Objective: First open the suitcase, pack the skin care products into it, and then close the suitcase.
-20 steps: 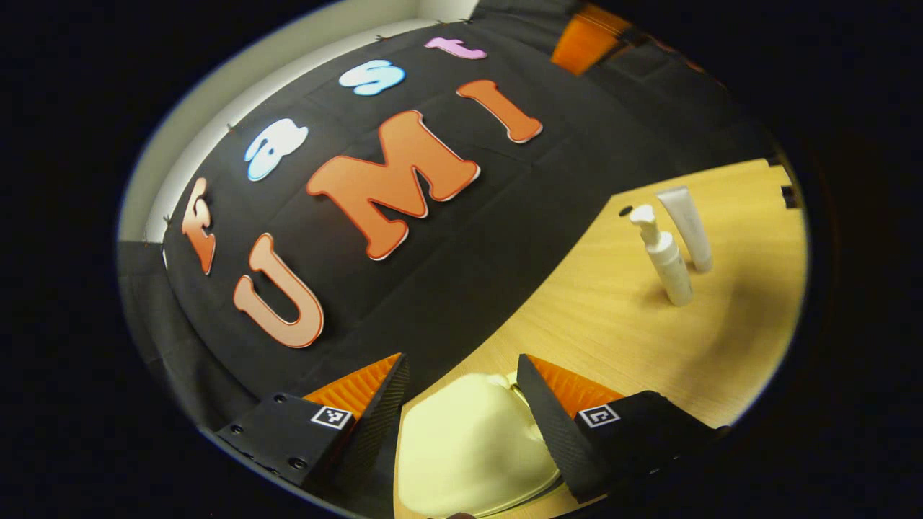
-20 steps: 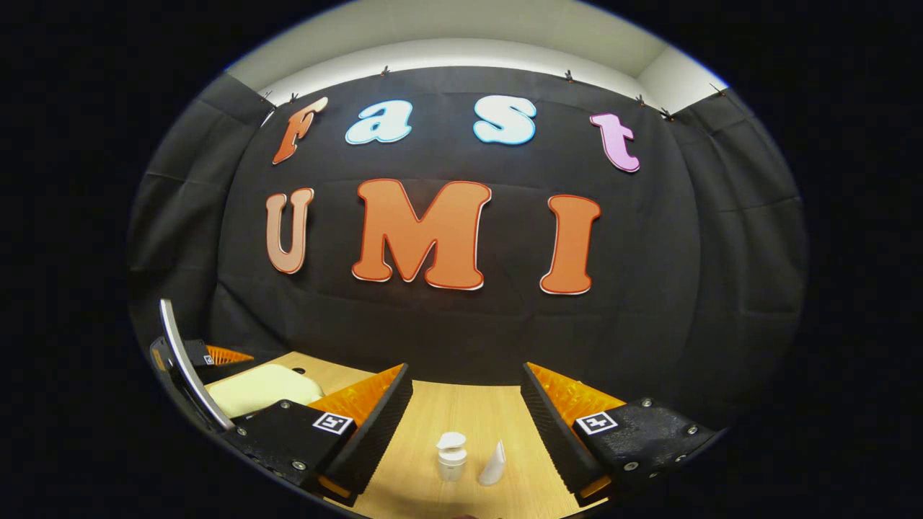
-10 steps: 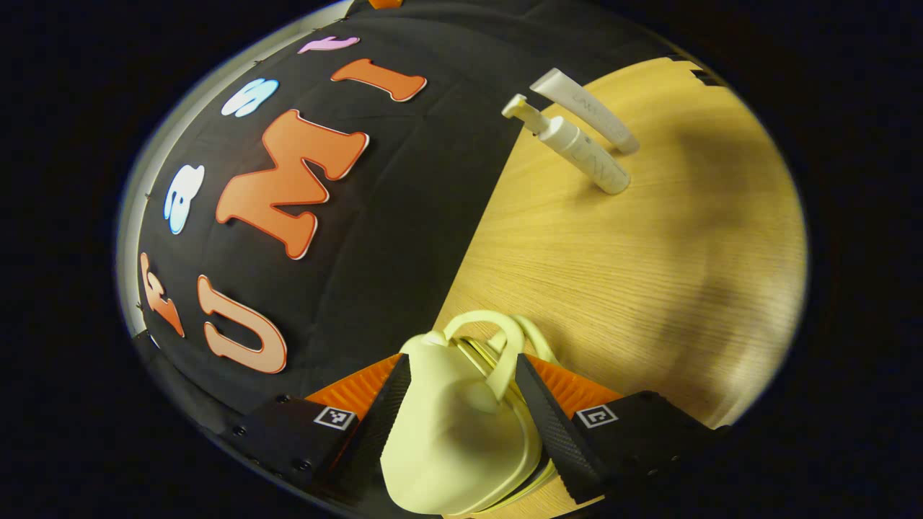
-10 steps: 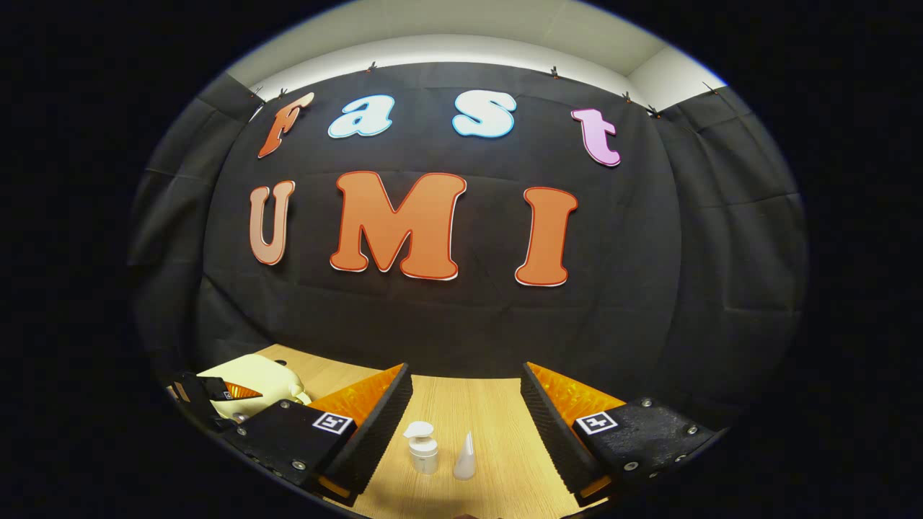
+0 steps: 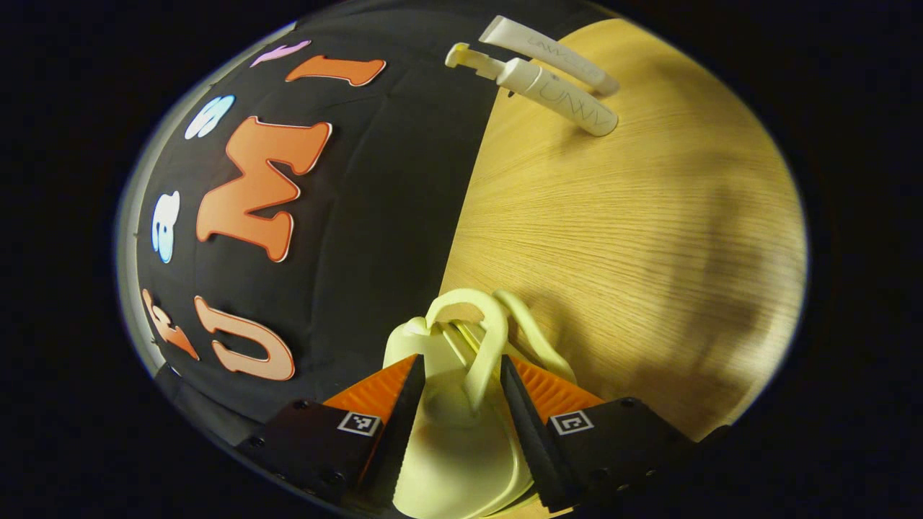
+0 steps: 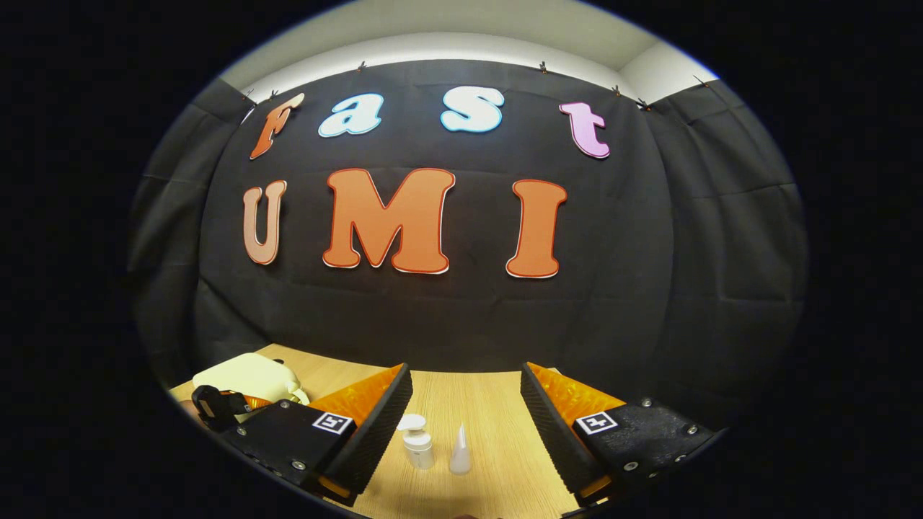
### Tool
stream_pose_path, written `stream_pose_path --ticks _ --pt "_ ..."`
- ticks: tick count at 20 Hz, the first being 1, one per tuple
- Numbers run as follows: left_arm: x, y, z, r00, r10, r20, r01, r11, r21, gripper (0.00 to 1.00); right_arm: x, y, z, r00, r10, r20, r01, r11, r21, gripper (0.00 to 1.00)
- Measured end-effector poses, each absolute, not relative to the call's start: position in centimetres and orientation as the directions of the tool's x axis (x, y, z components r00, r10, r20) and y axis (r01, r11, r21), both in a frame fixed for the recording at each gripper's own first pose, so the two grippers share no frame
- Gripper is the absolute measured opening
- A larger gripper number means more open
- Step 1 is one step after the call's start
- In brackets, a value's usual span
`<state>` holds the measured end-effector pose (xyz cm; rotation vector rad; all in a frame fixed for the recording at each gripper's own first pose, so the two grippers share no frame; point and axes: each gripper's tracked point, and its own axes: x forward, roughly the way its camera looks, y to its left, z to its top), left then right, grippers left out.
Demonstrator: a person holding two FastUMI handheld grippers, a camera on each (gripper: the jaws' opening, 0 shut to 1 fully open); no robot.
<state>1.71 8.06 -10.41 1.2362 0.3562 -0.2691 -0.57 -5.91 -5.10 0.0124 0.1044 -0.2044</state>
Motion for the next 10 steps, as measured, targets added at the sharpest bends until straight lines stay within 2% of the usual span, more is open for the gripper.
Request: stream_pose_path --ticks 1,2,3,5,7,10 --pt "1.6 8.1 -10.3 0.910 -0.008 -0.414 0.398 0.293 0.869 0.66 -0.7 -5.9 -5.1 0.974 -0.200 -0.105 0.201 0.980 0.000 0.97" --pt "1.9 8.2 -10.5 0.907 -0.005 -0.422 0.407 0.279 0.870 0.48 -0.8 -5.9 -5.2 0.974 -0.199 -0.107 0.200 0.980 -0.002 0.97" --pt "1.6 8.1 -10.2 0.904 -0.006 -0.428 0.413 0.271 0.869 0.48 -0.8 -5.8 -5.3 0.974 -0.200 -0.110 0.200 0.980 -0.005 0.97" --pt "1.9 7.9 -9.3 0.923 -0.025 -0.385 0.377 0.269 0.886 0.28 -0.8 -5.9 -5.6 0.972 -0.204 -0.117 0.205 0.979 -0.008 0.97" --pt "2.4 8.0 -9.4 0.922 -0.031 -0.385 0.373 0.332 0.866 0.06 -0.8 -5.8 -5.7 0.971 -0.206 -0.122 0.207 0.978 -0.001 0.97" --pt "2.1 7.9 -8.8 0.938 -0.038 -0.345 0.327 0.433 0.840 0.07 -0.4 -5.3 -5.8 0.972 -0.201 -0.126 0.202 0.979 -0.003 0.97"
